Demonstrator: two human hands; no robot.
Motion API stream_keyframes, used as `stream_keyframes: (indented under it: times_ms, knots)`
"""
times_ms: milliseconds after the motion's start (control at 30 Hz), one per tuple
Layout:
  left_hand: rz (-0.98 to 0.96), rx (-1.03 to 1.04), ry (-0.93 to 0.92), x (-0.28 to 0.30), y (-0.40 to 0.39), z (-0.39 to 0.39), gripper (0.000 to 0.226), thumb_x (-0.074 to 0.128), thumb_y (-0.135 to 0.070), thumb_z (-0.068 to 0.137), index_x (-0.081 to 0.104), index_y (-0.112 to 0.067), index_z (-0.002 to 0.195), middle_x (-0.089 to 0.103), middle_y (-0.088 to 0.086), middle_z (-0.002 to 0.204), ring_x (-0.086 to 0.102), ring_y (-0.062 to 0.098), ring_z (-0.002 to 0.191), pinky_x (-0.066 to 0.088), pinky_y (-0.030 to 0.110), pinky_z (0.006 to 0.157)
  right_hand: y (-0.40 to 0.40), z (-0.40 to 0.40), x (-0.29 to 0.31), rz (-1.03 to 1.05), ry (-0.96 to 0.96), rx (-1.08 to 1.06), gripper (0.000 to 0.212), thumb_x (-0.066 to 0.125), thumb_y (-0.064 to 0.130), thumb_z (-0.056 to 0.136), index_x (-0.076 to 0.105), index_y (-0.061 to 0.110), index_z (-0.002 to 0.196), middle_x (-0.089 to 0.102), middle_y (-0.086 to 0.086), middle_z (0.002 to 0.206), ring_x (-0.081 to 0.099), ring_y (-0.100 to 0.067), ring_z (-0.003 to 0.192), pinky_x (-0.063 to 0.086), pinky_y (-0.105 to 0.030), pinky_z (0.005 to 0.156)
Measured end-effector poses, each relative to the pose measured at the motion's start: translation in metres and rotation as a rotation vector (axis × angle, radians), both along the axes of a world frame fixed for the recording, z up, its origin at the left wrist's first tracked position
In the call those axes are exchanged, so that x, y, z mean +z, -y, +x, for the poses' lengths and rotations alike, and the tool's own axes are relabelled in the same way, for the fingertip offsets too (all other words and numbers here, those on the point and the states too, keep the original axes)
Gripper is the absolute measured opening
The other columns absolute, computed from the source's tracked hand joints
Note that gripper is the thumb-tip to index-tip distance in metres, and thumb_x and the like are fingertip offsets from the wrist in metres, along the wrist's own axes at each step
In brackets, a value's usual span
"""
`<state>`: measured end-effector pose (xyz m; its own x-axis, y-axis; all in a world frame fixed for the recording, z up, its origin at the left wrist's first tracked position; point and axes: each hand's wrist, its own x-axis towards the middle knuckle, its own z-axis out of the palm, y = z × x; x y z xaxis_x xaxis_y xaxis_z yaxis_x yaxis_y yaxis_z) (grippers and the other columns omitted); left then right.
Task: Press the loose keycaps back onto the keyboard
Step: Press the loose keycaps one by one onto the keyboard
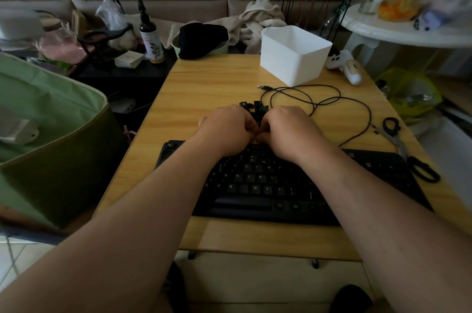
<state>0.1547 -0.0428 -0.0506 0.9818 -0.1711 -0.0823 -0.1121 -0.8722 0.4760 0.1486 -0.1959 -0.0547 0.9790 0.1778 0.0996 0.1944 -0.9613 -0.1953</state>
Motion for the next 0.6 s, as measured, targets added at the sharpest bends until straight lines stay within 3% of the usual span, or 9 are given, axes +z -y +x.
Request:
stream_keyframes:
  times_ms: [200,267,300,367,433,500,600]
  knots:
    - [-0.073,0.014,0.056,-0.002,-0.005,-0.004,0.014,0.072,-0.037,0.087,0.07,-0.047,0.096,0.07,-0.021,0.097,0.065,0.013,0.101,0.052,0.049,0.098,0.001,0.001,-0.004,0.031,0.075,0.049,0.006,0.071,0.027,0.095,0.075,0.025,0.1,0.058,0.001,0.086,0.057,-0.026,0.094,0.043,-0.034,0.069]
    - [-0.197,0.026,0.085,0.001,-0.008,-0.003,0.015,0.076,-0.034,0.086,0.07,-0.041,0.098,0.073,-0.018,0.094,0.067,0.006,0.093,0.054,0.032,0.088,0.005,0.002,0.001,0.299,0.057,0.017,0.009,0.07,0.031,0.096,0.077,0.025,0.096,0.066,0.001,0.088,0.058,-0.02,0.088,0.046,-0.034,0.072]
    - [-0.301,0.028,0.078,0.005,-0.008,-0.004,0.017,0.078,-0.031,0.087,0.071,-0.036,0.102,0.075,-0.015,0.092,0.067,0.0,0.084,0.053,0.022,0.077,0.006,0.002,0.004,0.508,0.009,-0.005,0.011,0.069,0.03,0.097,0.077,0.023,0.092,0.069,0.002,0.084,0.059,-0.016,0.081,0.046,-0.033,0.071]
    - [-0.546,0.038,0.018,0.013,-0.005,-0.011,0.021,0.079,-0.022,0.09,0.071,-0.028,0.108,0.079,-0.008,0.09,0.067,-0.005,0.069,0.049,0.014,0.06,0.008,-0.001,0.012,0.889,-0.082,-0.04,0.019,0.066,0.026,0.1,0.076,0.018,0.086,0.071,0.002,0.078,0.057,-0.012,0.072,0.046,-0.032,0.068]
    - [-0.709,0.055,-0.028,0.018,-0.001,-0.017,0.021,0.079,-0.016,0.091,0.071,-0.021,0.11,0.08,-0.003,0.088,0.073,0.003,0.077,0.056,0.019,0.069,0.01,-0.004,0.018,1.09,-0.173,-0.045,0.023,0.061,0.024,0.104,0.075,0.018,0.086,0.071,0.002,0.078,0.059,-0.007,0.07,0.047,-0.024,0.065]
    - [-0.762,0.06,-0.035,0.02,0.002,-0.021,0.022,0.08,-0.014,0.091,0.071,-0.018,0.111,0.08,-0.001,0.088,0.075,0.007,0.082,0.056,0.019,0.075,0.011,-0.009,0.022,1.201,-0.258,-0.049,0.026,0.057,0.023,0.107,0.073,0.018,0.087,0.071,0.006,0.072,0.059,0.001,0.06,0.045,-0.014,0.055]
    - [-0.786,0.058,-0.069,0.02,0.003,-0.025,0.029,0.081,-0.015,0.089,0.069,-0.02,0.115,0.08,-0.001,0.091,0.076,0.014,0.092,0.056,0.026,0.087,0.013,-0.015,0.028,1.282,-0.332,-0.076,0.027,0.053,0.023,0.108,0.07,0.014,0.088,0.067,0.012,0.059,0.055,0.006,0.047,0.041,-0.01,0.046]
